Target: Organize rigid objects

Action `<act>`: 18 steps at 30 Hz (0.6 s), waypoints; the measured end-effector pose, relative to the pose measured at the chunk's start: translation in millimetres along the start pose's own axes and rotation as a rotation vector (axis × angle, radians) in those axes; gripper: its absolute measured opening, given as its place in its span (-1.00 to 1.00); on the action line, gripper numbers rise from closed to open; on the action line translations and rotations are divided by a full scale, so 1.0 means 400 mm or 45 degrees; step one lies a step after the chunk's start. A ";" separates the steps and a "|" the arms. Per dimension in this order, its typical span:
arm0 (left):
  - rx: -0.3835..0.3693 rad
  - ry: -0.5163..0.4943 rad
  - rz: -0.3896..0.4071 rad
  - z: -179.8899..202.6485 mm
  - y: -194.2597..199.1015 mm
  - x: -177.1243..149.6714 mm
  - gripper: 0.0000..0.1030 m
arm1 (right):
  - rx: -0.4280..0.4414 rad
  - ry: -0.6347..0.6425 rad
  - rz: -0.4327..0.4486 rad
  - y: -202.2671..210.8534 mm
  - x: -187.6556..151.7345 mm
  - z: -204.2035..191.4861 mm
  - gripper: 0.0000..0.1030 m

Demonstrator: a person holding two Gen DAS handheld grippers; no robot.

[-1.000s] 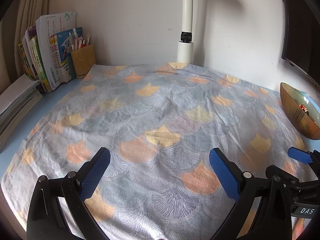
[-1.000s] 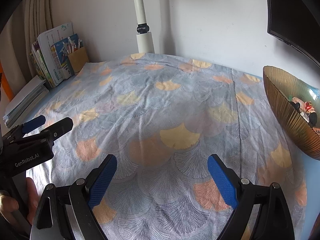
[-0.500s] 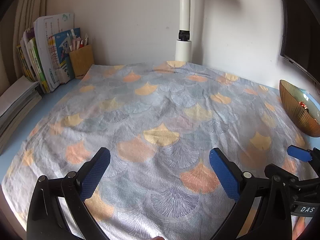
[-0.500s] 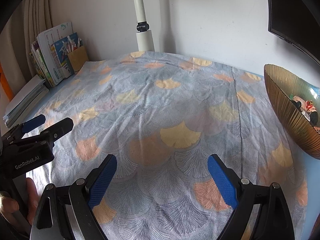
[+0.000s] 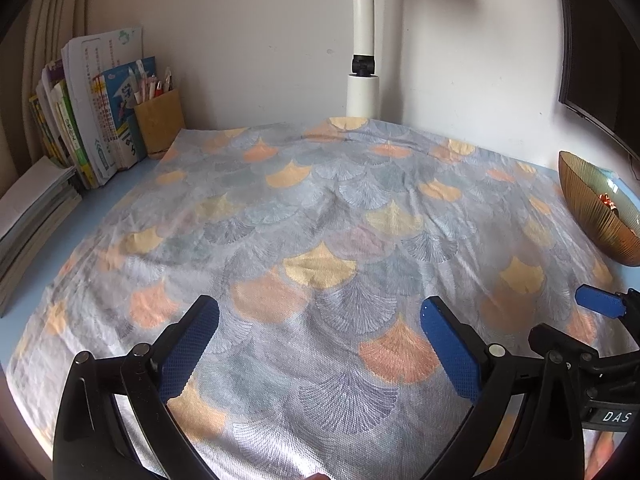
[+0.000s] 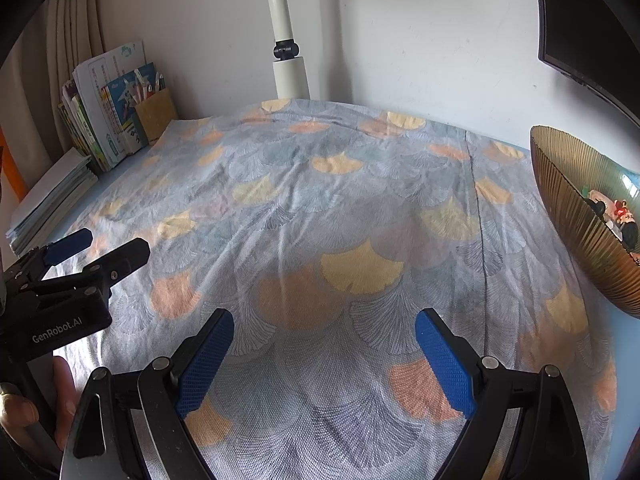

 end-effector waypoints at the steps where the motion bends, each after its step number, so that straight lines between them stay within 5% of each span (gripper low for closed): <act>1: 0.002 -0.002 0.001 0.000 0.000 0.000 0.97 | 0.000 -0.001 -0.002 0.000 0.000 0.000 0.77; 18: 0.031 -0.002 -0.012 -0.007 -0.009 -0.002 0.98 | 0.008 -0.001 -0.032 -0.008 -0.004 -0.001 0.77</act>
Point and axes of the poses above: each gripper's, at about its wrist camera, not at the fingertips, and y roughly against the way its jaws point, z to its right, x to its top, the point moved 7 cm from there along -y, roughly the way its jaws point
